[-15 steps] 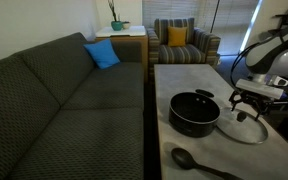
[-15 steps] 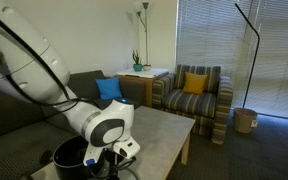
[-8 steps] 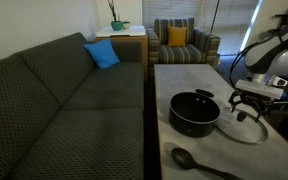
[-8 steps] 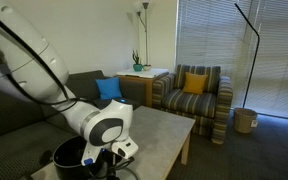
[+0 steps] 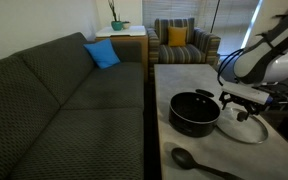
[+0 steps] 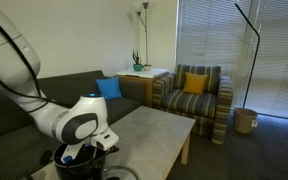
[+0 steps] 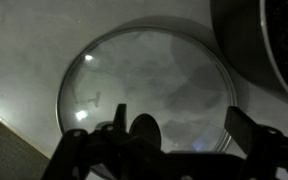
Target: Put the glass lid on top of the black pot
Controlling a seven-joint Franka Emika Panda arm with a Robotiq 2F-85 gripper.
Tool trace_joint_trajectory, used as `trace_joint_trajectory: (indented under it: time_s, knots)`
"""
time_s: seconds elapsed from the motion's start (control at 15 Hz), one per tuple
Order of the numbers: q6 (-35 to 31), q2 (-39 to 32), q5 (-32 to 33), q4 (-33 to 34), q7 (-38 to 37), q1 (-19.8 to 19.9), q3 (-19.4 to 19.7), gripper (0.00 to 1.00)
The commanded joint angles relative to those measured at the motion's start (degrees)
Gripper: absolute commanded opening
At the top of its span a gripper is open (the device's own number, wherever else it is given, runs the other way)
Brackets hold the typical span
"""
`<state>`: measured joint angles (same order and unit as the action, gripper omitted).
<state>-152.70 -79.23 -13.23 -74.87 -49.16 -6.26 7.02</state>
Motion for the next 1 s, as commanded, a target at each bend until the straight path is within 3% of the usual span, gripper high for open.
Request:
trace_joint_trajectory:
  time_s: [0.0, 0.13, 0.53, 0.93]
  knots:
    - [-3.73, 3.77, -0.26, -8.62, -2.71, -2.61, 2.33, 1.00]
    - [-4.88, 3.99, -0.05, -10.16, -2.43, -2.42, 3.30, 1.00]
    - [-6.23, -0.30, 2.07, -4.55, 0.18, 0.02, 5.28, 1.00]
    - [-2.42, -4.68, 2.40, 4.94, 6.13, 3.84, 1.98, 1.00]
